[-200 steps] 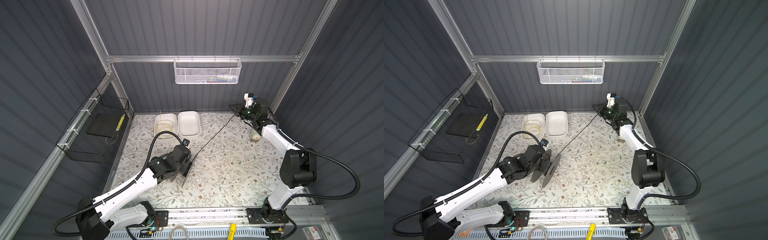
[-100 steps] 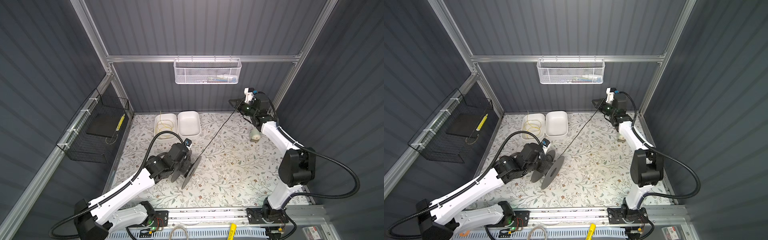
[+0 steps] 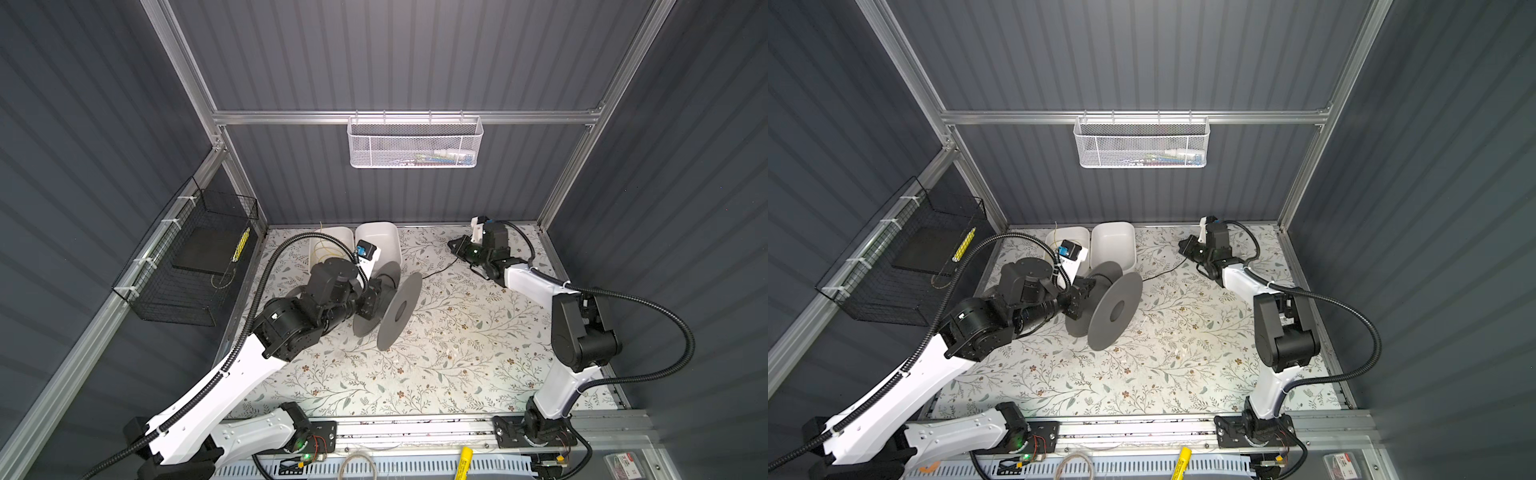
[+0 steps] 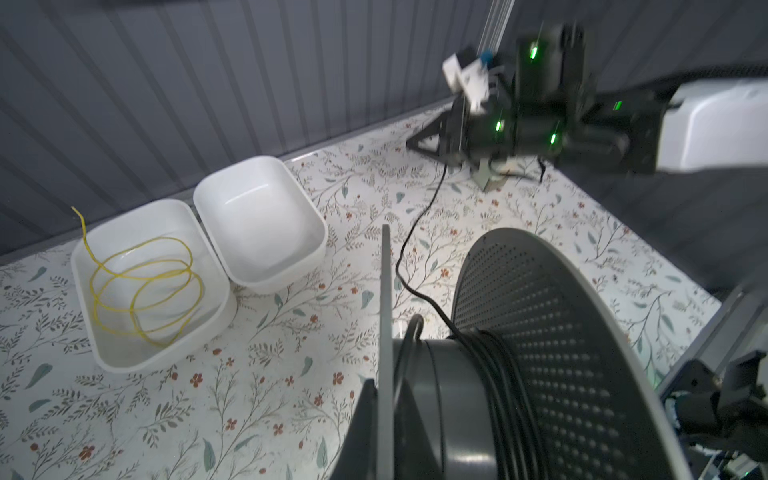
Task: Wrap the cables
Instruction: 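Draw the spool back with the left gripper while the right gripper returns toward it, then hold the spool raised with the left gripper while the right gripper regrasps the cable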
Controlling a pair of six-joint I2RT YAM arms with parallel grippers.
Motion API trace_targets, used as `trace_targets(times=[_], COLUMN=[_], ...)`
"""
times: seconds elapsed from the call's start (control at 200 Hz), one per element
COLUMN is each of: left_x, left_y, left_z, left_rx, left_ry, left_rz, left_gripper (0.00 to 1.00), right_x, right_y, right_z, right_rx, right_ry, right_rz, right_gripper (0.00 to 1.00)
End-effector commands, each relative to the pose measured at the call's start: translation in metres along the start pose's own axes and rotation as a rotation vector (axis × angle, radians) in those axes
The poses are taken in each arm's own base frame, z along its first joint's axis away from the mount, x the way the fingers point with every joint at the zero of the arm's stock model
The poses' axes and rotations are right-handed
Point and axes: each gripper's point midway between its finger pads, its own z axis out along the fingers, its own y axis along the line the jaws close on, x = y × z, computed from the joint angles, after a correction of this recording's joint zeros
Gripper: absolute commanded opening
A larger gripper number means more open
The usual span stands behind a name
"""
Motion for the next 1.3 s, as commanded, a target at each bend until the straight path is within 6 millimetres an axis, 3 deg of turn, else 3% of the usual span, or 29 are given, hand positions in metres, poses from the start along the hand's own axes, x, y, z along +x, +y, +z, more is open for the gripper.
trace_targets(times=[0.0, 0.17, 0.45, 0.795, 0.89, 1.146, 1.296], left_x=[-0.063, -0.106, -0.150, -0.164, -0.166, -0.172, -0.173], left_y=[0.001, -0.004, -0.010, -0.011, -0.010, -0.007, -0.007], left_z=[-0.019, -0.029, -0.051, -0.046, -0.044, -0.046, -0.050], left_rx=[-0.010, -0.010, 0.011, -0.011, -0.024, -0.047, -0.048], left_ry=[-0.185, -0.249, -0.370, -0.396, -0.399, -0.407, -0.412], left_rz=[-0.040, 0.021, 0.052, 0.086, 0.094, 0.121, 0.124], left_gripper=[0.00, 0.00, 0.00, 0.00, 0.00, 0.00, 0.00], right_x=[0.002, 0.029, 0.074, 0.084, 0.091, 0.116, 0.127], right_y=[0.020, 0.026, 0.038, 0.048, 0.048, 0.020, -0.008], right_z=[-0.008, -0.006, -0.006, -0.013, -0.013, -0.023, -0.036], right_rx=[-0.036, -0.078, -0.161, -0.229, -0.239, -0.154, -0.024], right_ry=[-0.062, 0.003, 0.123, 0.161, 0.187, 0.246, 0.280], right_rz=[-0.021, 0.023, 0.067, 0.107, 0.115, 0.050, -0.039], right_gripper=[0.00, 0.08, 0.17, 0.24, 0.35, 0.53, 0.61])
